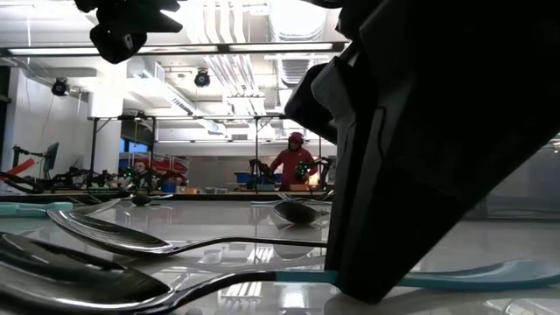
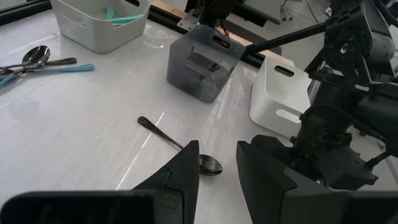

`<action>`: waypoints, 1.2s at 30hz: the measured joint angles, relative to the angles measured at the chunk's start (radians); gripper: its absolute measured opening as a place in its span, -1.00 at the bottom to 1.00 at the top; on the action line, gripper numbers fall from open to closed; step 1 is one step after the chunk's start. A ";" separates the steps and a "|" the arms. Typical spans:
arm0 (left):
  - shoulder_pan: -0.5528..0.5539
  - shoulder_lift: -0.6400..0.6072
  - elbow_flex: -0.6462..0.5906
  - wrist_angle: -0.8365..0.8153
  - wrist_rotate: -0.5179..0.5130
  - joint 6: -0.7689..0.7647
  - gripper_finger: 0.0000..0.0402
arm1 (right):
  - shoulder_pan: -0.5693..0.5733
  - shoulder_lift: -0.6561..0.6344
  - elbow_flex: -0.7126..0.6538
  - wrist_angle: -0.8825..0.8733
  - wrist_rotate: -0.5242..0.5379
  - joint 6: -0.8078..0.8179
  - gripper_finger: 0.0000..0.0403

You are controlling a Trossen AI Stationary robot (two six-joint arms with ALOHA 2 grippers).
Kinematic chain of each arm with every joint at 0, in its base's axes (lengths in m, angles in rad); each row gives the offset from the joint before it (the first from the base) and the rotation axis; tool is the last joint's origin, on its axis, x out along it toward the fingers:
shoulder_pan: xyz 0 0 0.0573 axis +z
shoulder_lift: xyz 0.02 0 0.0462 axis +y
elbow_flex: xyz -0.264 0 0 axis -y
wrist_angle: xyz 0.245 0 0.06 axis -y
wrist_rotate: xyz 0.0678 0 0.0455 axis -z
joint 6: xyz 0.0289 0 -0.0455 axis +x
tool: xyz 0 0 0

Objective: Sort silverware by color (type)
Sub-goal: Put the blue spoon into the white bin

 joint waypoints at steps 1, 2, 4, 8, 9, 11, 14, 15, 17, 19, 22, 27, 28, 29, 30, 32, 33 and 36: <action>0.000 0.000 0.000 0.000 0.000 0.000 -0.55 | 0.000 -0.005 0.000 -0.001 -0.001 -0.001 -0.94; 0.000 0.000 0.000 0.000 0.000 0.000 -0.55 | 0.000 -0.010 -0.001 -0.001 -0.001 -0.006 -0.94; 0.000 0.000 0.000 0.000 0.000 0.000 -0.55 | 0.000 -0.024 -0.002 -0.008 -0.002 -0.021 -0.95; 0.000 0.000 0.000 0.000 0.000 0.000 -0.55 | -0.003 -0.071 -0.007 -0.049 -0.005 -0.050 -0.95; 0.000 0.000 0.000 0.001 0.000 0.000 -0.55 | -0.004 -0.089 -0.007 -0.067 -0.002 -0.056 -0.95; 0.000 0.000 0.000 0.002 0.000 0.000 -0.55 | -0.009 -0.123 -0.006 -0.113 0.005 -0.064 -0.95; 0.000 0.000 0.000 0.003 0.000 0.001 -0.55 | -0.016 -0.165 -0.014 -0.173 0.031 -0.070 -0.95; 0.000 0.000 0.000 0.004 -0.001 0.002 -0.55 | -0.018 -0.183 -0.019 -0.192 0.037 -0.080 -0.95; 0.000 0.000 0.000 0.003 -0.001 0.003 -0.55 | -0.018 -0.222 -0.026 -0.216 0.045 -0.098 -0.95; 0.000 0.000 0.000 0.004 -0.007 0.003 -0.55 | -0.016 -0.274 -0.042 -0.253 0.061 -0.106 -0.95; 0.000 0.000 0.000 0.004 -0.026 0.003 -0.55 | -0.015 -0.355 -0.098 -0.266 0.071 -0.114 -0.95; 0.000 0.000 0.000 0.013 -0.043 0.003 -0.55 | -0.016 -0.520 -0.270 -0.205 0.114 -0.068 -0.95; 0.000 0.000 0.000 0.011 -0.049 0.003 -0.55 | -0.014 -0.555 -0.306 -0.183 0.117 -0.048 -0.95; 0.000 0.000 0.000 0.013 -0.053 0.003 -0.55 | -0.013 -0.589 -0.343 -0.158 0.116 -0.029 -0.95; 0.000 0.000 0.000 0.014 -0.054 0.003 -0.55 | -0.008 -0.616 -0.375 -0.131 0.119 -0.005 -0.95; 0.000 0.000 0.000 0.017 -0.078 0.003 -0.55 | -0.001 -0.670 -0.430 -0.081 0.121 0.037 -0.95; 0.000 0.000 0.000 0.018 -0.099 0.002 -0.55 | 0.005 -0.694 -0.453 -0.060 0.125 0.046 -0.95; 0.000 0.000 0.000 0.020 -0.170 0.003 -0.55 | 0.034 -0.760 -0.500 -0.034 0.160 0.083 -0.95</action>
